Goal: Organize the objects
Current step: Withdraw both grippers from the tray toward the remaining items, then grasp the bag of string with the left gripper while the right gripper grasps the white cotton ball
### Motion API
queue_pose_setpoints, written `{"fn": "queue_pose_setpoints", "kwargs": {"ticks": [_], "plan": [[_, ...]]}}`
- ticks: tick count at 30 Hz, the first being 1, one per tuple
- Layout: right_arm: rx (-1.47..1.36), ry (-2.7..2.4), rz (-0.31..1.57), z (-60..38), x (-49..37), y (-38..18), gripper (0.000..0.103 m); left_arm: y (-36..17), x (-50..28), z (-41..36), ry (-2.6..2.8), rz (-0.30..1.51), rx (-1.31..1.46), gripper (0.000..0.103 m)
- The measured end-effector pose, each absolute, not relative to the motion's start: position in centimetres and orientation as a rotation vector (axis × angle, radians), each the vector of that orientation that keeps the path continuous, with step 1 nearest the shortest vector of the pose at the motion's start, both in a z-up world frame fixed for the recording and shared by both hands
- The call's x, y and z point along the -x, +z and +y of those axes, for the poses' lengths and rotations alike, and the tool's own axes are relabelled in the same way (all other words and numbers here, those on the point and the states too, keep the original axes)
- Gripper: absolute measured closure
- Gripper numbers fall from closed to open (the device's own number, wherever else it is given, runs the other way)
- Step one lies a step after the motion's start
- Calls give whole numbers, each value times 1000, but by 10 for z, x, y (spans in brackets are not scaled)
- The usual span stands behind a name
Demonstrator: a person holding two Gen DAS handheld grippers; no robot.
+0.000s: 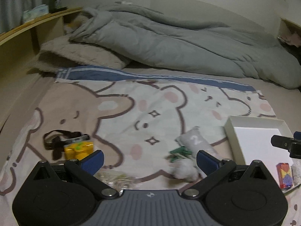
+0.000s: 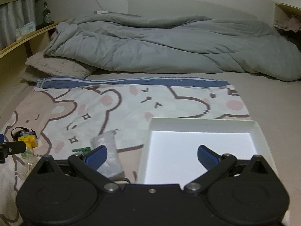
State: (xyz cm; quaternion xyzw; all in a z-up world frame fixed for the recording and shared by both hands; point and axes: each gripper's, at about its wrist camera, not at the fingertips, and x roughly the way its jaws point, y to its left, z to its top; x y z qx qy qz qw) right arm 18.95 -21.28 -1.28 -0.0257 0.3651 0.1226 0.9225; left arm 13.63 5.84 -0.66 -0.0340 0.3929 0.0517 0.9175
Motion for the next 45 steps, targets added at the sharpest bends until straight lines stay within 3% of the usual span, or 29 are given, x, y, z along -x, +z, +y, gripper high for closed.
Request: {"fn": "queue_pose_setpoints", "kwargs": {"ticks": [11,21,34,35,42,45], "plan": [[78,310,727,-169,-194,-26,0,-12,-128,114,169,774,61,0],[-67,272,715,-151,-199,-36,0,-26,-132,130,158,802,68,0],[187,585,652,-108,-184,-70,1,-72,-143,130,103,939,67,0],[229,611,636,-103,-181,-73,2,-75,-144,130,103,952,70,0],[370,833,641,-88,-172,-93,42,-90,-151,140,91,1008,129,0],[360,891,662,-88,-173,-97,49,-93,-155,142,77,1033,167,0]]}}
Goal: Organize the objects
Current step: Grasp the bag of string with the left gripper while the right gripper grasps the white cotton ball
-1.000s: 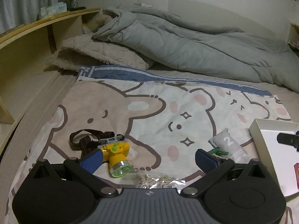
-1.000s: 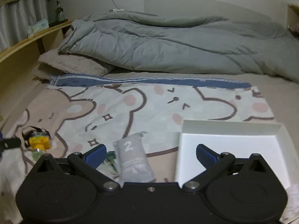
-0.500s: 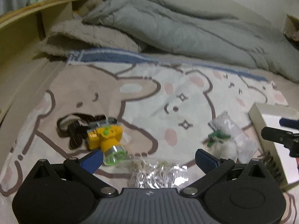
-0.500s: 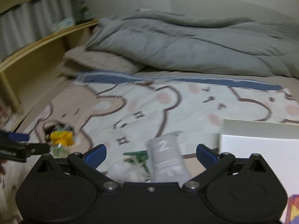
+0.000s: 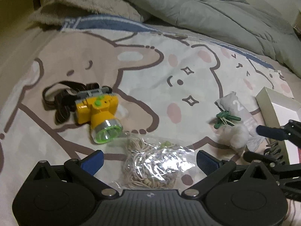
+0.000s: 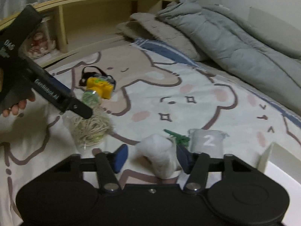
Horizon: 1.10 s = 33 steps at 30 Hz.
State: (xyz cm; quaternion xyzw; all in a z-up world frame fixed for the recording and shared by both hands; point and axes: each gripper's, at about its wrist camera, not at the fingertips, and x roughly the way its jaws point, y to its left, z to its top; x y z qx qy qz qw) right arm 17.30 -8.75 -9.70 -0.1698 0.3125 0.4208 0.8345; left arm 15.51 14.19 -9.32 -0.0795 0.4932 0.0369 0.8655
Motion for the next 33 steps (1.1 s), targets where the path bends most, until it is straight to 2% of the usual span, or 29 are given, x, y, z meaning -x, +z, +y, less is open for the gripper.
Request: {"fn": "queue_pose_setpoints", "kwargs": {"ticks": [4,7,15,17,20,21,24,27,33], "plan": [[395,920,656,-81,-173,-103,55,-99,-160,139,47,1065,172,8],[411,927,679,-77,-177,-110,59,-107,-163,138,30,1103,176,10],[456,884,689,-70,-186,-124,59,-125,-168,140,49,1166,142,9],[468,879,704,-68,-186,-127,59,-130,-169,142,56,1182,152,5],[480,881,714,-67,-186,-127,65,-134,-171,146,62,1191,186,4],[472,879,717,-68,-187,-126,70,-135,-171,146,64,1191,197,4],[435,880,727,-71,-188,-119,72,-138,-172,146,79,1191,222,4],[426,888,728,-70,-186,-113,72,-141,-174,145,96,1196,236,10],[431,895,739,-68,-180,-106,73,-136,-173,137,97,1190,200,33]]}}
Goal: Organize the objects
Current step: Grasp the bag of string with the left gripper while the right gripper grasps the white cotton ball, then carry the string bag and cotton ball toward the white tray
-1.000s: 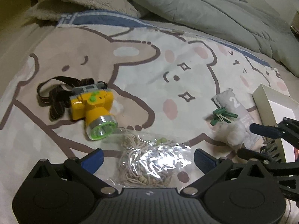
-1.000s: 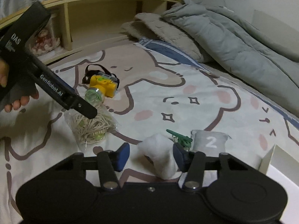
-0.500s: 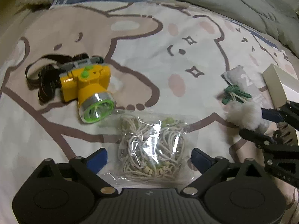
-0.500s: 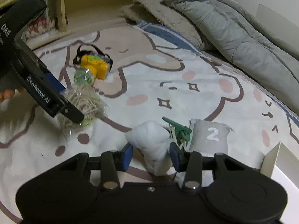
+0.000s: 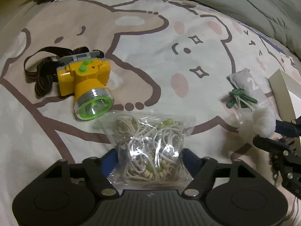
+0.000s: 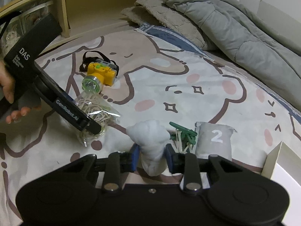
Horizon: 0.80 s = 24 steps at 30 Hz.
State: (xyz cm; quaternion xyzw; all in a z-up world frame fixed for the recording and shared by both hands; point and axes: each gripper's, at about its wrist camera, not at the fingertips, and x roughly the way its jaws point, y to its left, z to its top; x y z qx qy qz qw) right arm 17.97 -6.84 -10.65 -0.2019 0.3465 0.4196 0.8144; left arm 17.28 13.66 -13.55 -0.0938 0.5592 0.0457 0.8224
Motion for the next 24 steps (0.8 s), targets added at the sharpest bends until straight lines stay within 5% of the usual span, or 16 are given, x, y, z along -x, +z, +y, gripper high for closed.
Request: {"fn": "queue_pose_setpoints", "kwargs": {"ticks": [24], "plan": [[173,696,682,-114,-185,-49,73,-49,-149,121,136,888,257,39]]}}
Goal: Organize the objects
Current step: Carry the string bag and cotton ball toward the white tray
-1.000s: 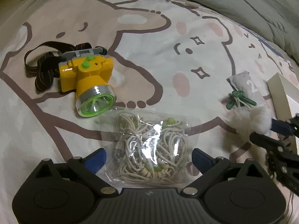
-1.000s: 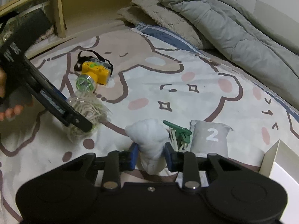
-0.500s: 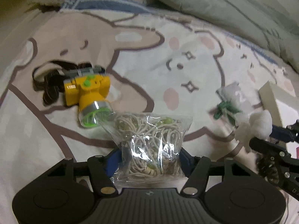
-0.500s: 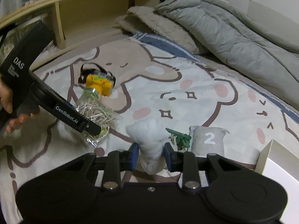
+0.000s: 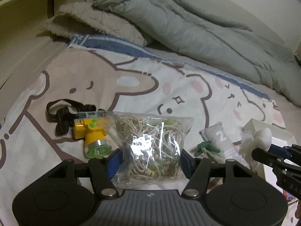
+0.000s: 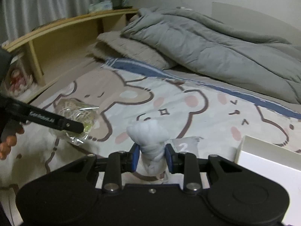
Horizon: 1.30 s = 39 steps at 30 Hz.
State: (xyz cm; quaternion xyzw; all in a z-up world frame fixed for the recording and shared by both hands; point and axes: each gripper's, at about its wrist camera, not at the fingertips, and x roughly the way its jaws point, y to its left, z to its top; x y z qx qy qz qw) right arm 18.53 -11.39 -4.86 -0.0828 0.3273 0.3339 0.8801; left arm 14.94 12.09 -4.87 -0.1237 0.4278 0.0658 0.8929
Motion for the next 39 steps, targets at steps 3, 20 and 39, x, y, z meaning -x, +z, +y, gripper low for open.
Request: {"fn": "queue_pose_setpoints", "kwargs": {"ticks": [3,20,39], "plan": [[150,654,679,-124,-188,-44,73,-44,-150,112,125,878,265,39],[63,522,680,-195,-193,-21,73,-29,-162,49,37,843,238,39],[57,369,783,-303,-208,-6,73,-14,-185,-59,-148,826,155,39]]}}
